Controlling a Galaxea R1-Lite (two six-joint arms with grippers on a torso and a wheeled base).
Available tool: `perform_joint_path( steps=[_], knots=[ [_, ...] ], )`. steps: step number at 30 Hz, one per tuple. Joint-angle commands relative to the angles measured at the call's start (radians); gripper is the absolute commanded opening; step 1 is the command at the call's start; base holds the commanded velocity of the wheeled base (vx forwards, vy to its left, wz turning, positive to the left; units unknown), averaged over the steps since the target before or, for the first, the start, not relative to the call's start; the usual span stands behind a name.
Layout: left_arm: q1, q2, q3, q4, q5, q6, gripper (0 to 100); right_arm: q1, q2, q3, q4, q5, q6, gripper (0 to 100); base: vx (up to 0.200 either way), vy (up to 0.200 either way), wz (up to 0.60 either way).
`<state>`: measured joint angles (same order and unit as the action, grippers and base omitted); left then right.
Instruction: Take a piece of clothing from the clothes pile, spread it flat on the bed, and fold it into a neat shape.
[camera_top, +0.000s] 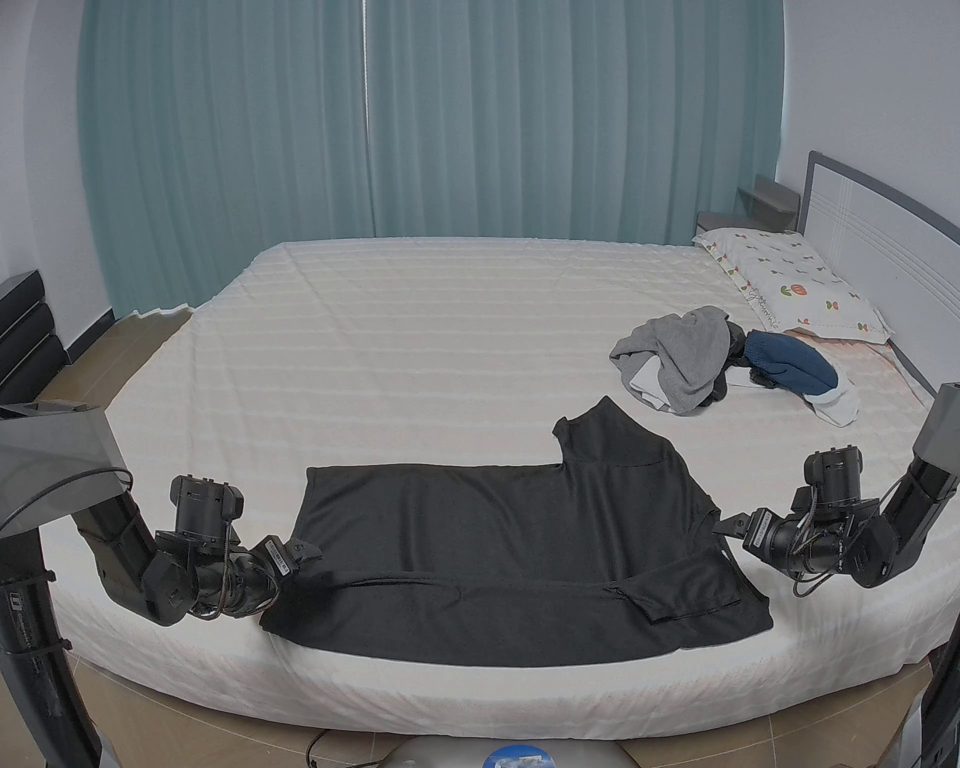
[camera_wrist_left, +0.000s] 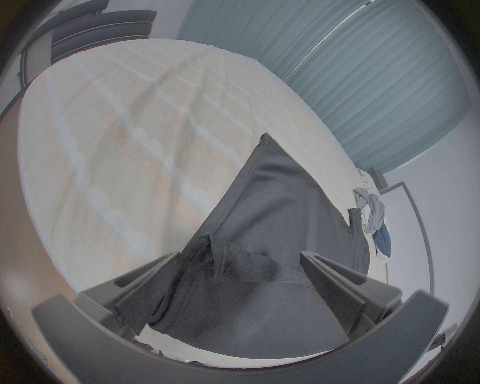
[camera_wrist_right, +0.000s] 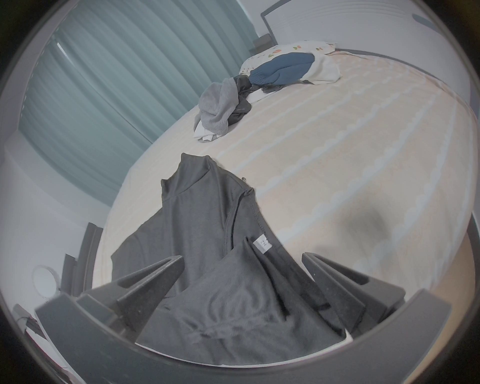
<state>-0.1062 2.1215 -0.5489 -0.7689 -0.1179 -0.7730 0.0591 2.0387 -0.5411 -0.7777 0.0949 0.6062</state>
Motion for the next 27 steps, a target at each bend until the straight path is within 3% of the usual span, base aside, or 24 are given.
perform_joint_path(
  steps=[1,6,8,18,24,27],
  knots=[
    [0.02,-0.098,0.041,-0.001,-0.003,-0.014,100,0.001,-0.137,0.089,-0.006,0.049,0.049,100,0.0,0.0,0.0],
    [0.019,-0.13,0.08,-0.001,-0.06,-0.06,100,-0.001,-0.206,0.139,-0.006,0.141,0.122,100,0.0,0.0,0.0],
    [0.02,-0.138,0.078,-0.003,-0.117,-0.1,100,-0.002,-0.235,0.15,-0.005,0.2,0.15,100,0.0,0.0,0.0],
    [0.014,-0.132,0.084,-0.049,-0.148,-0.173,100,0.004,-0.221,0.171,-0.005,0.204,0.15,100,0.0,0.0,0.0],
    [0.014,-0.127,0.086,-0.049,-0.146,-0.172,100,0.021,-0.169,0.178,-0.005,0.198,0.149,100,0.0,-0.2,0.0],
    [0.01,-0.126,0.089,-0.05,-0.146,-0.17,100,0.034,-0.15,0.188,-0.005,0.197,0.149,100,0.0,0.0,0.0]
  ],
)
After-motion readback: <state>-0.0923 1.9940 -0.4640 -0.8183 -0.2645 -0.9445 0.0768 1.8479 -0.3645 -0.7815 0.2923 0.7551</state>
